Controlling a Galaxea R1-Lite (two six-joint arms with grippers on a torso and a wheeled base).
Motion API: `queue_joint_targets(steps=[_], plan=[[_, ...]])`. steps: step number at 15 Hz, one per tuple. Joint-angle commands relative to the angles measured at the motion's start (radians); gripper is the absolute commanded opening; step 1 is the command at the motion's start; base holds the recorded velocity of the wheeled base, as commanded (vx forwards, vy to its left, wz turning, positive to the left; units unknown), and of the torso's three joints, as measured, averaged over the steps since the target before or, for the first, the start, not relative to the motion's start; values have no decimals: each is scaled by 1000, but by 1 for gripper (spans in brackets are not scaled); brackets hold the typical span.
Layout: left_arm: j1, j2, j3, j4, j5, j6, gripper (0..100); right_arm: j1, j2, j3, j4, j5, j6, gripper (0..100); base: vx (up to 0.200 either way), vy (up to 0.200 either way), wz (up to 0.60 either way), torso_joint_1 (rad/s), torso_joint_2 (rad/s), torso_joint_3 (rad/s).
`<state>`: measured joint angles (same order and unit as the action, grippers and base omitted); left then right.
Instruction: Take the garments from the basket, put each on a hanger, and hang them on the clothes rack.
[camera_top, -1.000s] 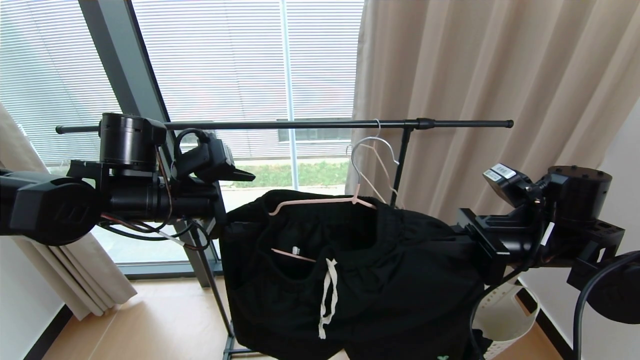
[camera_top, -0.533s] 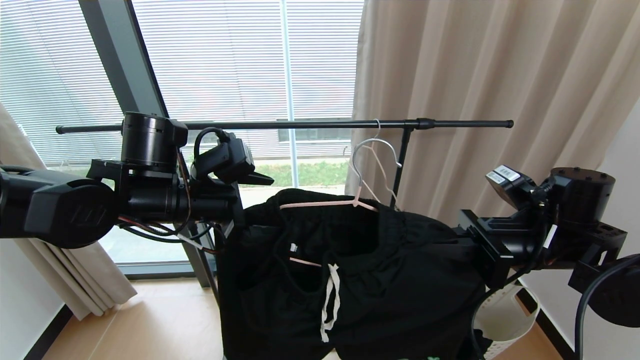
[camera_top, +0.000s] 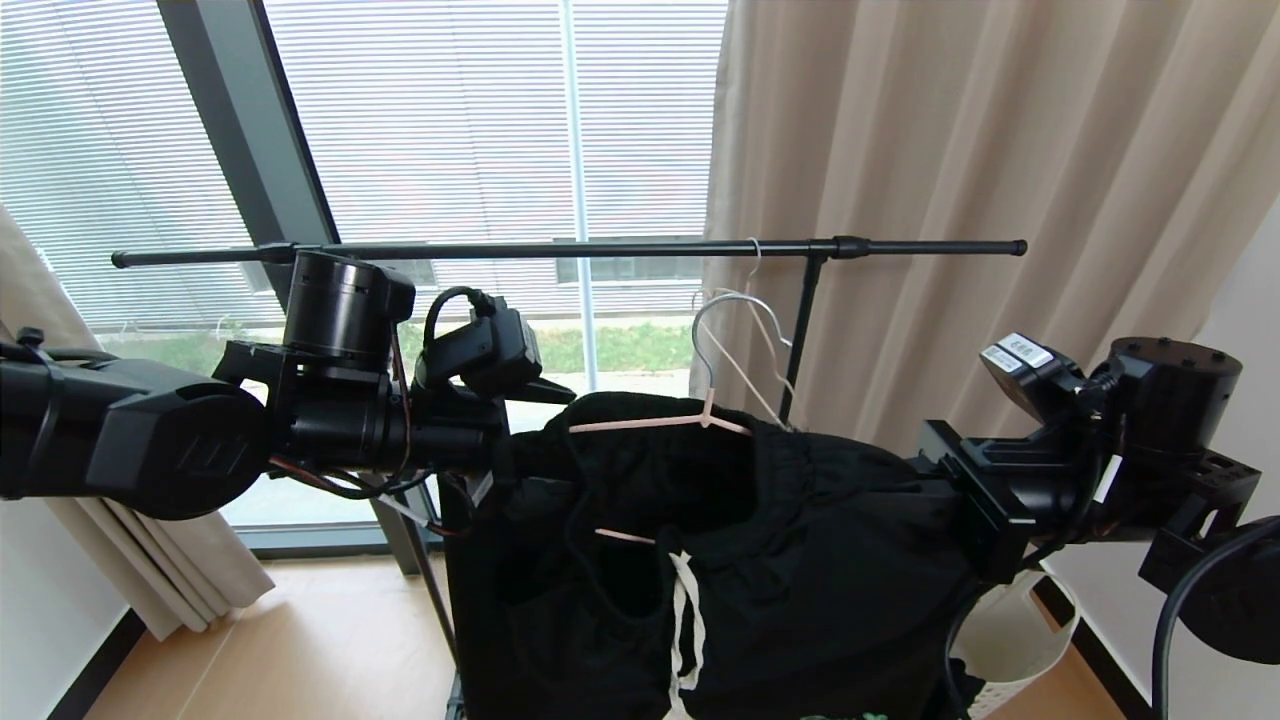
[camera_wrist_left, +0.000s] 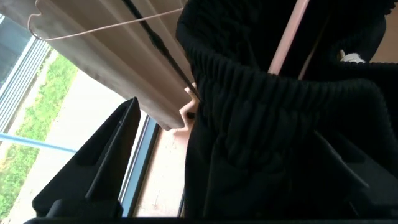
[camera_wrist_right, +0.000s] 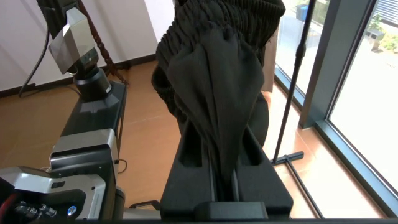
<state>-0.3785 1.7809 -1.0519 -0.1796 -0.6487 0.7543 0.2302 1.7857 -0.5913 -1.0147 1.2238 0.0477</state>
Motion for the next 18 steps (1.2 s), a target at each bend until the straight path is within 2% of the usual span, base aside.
queue_joint_targets(steps=[1, 4, 6, 10, 11, 13, 15, 18], plan=[[-3, 3, 4, 0, 0, 0, 0, 0, 3, 4, -1, 0, 0, 0, 0, 0, 0, 0, 0, 0], [-3, 0, 15, -1, -2, 4, 0, 1, 3, 2, -1, 3, 0, 0, 0, 0, 0, 0, 0, 0], [-3, -17, 27, -3, -3, 5, 0, 0, 0, 4, -1, 33, 0, 0, 0, 0, 0, 0, 0, 0], [-2, -35, 26, -3, -3, 4, 0, 0, 1, 4, -1, 28, -5, 0, 0, 0, 0, 0, 0, 0], [1, -43, 26, -3, -3, 5, 0, 0, 4, 4, -1, 26, -8, 100, 0, 0, 0, 0, 0, 0], [7, -52, 26, -3, -3, 2, 0, -8, 7, 5, -2, 25, -19, 100, 0, 0, 0, 0, 0, 0], [23, -77, 29, -3, -3, 0, 0, -55, 14, 11, -4, 29, -89, 100, 0, 0, 0, 0, 0, 0], [53, -106, 52, -3, -3, 2, 0, -92, 20, 8, -4, 28, -132, 100, 0, 0, 0, 0, 0, 0]])
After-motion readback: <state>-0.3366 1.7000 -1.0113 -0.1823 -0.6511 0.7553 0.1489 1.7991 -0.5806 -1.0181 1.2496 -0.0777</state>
